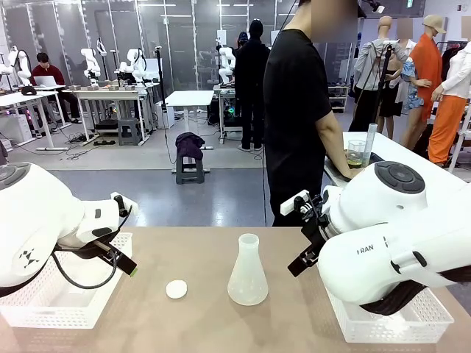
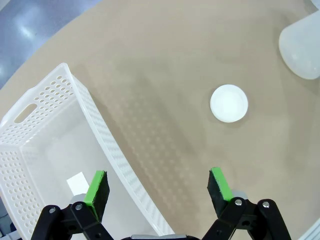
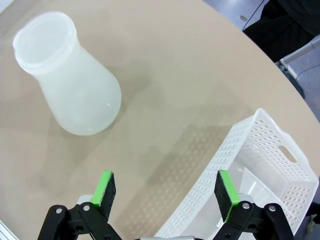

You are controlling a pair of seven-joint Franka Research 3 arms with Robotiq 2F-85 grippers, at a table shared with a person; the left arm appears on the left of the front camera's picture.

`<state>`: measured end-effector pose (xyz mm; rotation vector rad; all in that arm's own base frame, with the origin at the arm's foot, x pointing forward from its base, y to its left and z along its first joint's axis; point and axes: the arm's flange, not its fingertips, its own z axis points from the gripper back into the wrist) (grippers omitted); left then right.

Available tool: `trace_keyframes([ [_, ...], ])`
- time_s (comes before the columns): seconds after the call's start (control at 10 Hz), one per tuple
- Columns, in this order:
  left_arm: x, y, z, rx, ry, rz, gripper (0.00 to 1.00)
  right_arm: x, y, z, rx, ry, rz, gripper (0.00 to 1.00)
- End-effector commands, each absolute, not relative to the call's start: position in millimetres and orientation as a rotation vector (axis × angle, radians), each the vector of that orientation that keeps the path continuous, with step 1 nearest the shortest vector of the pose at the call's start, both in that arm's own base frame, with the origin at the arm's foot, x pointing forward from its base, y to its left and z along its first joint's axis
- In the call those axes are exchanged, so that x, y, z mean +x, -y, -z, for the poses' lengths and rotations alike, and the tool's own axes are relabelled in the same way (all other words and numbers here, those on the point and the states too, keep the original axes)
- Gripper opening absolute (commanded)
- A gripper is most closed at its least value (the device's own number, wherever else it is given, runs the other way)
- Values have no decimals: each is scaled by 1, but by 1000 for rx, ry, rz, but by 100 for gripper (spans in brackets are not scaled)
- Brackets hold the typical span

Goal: Prepare the solutions needed for the experiment.
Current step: Pick up the Plastic Funnel and insert it into the Big flask.

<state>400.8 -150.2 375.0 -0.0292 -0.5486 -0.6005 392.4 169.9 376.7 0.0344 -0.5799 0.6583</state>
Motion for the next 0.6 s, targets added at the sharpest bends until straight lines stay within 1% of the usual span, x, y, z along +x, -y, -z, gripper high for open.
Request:
trace_keyframes([
  [0.0, 374, 142, -403, -65, 537, 559, 100, 368, -163, -407, 101, 624, -614, 100],
  [0.1, 361, 132, -418, -182, 539, 518, 100, 355, -157, -425, 106, 598, -562, 100],
  [0.2, 350, 120, -431, -320, 543, 500, 100, 344, -151, -444, 92, 616, -526, 100],
  [0.3, 338, 108, -441, -467, 507, 444, 100, 333, -146, -466, 187, 650, -493, 100],
  [0.4, 323, 95, -451, -611, 514, 385, 100, 324, -144, -488, 125, 639, -423, 100],
  [0.5, 312, 87, -462, -683, 554, 329, 100, 317, -144, -507, 171, 648, -386, 100],
])
